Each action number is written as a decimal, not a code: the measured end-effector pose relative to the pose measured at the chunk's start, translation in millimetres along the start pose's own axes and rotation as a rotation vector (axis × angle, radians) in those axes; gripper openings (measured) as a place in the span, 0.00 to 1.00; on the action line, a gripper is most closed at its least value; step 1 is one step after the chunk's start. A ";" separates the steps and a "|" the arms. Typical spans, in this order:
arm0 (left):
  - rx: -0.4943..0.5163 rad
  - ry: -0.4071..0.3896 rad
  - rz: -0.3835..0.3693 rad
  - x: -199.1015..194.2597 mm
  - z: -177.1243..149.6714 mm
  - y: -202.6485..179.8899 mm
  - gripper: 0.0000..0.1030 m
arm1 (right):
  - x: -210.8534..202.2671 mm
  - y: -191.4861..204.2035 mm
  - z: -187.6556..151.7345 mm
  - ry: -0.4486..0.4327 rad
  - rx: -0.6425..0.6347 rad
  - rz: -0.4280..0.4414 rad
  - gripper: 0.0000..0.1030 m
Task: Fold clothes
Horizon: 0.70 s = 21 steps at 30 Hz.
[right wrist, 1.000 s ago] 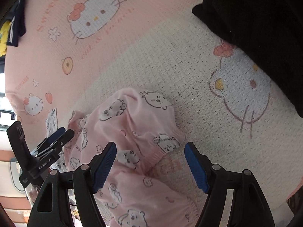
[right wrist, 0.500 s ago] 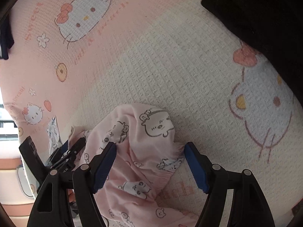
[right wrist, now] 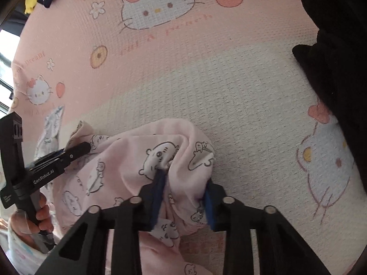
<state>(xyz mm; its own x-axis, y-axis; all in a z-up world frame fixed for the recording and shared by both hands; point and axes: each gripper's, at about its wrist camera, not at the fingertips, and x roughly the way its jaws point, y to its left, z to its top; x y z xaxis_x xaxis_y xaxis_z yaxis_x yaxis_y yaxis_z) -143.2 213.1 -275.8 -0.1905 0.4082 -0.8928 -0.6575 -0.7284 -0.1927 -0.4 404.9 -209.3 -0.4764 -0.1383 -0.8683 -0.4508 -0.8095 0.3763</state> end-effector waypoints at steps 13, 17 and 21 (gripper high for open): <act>-0.060 -0.053 -0.083 -58.6 -16.0 39.9 0.21 | -63.0 23.2 2.5 -0.126 -0.018 0.180 0.23; -0.070 -0.041 -0.089 -64.4 -10.8 33.5 0.21 | -60.6 31.7 -5.7 -0.105 -0.049 0.223 0.23; -0.051 0.012 -0.013 -59.4 -6.3 24.6 0.22 | -57.0 39.3 -11.5 -0.087 -0.077 0.246 0.23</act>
<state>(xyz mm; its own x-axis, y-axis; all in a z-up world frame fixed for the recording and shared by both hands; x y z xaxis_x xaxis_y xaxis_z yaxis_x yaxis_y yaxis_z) -143.4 167.5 -230.1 -0.1733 0.4112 -0.8949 -0.6216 -0.7505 -0.2245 17.7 374.4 -148.7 -0.6288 -0.2893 -0.7218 -0.2563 -0.7993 0.5436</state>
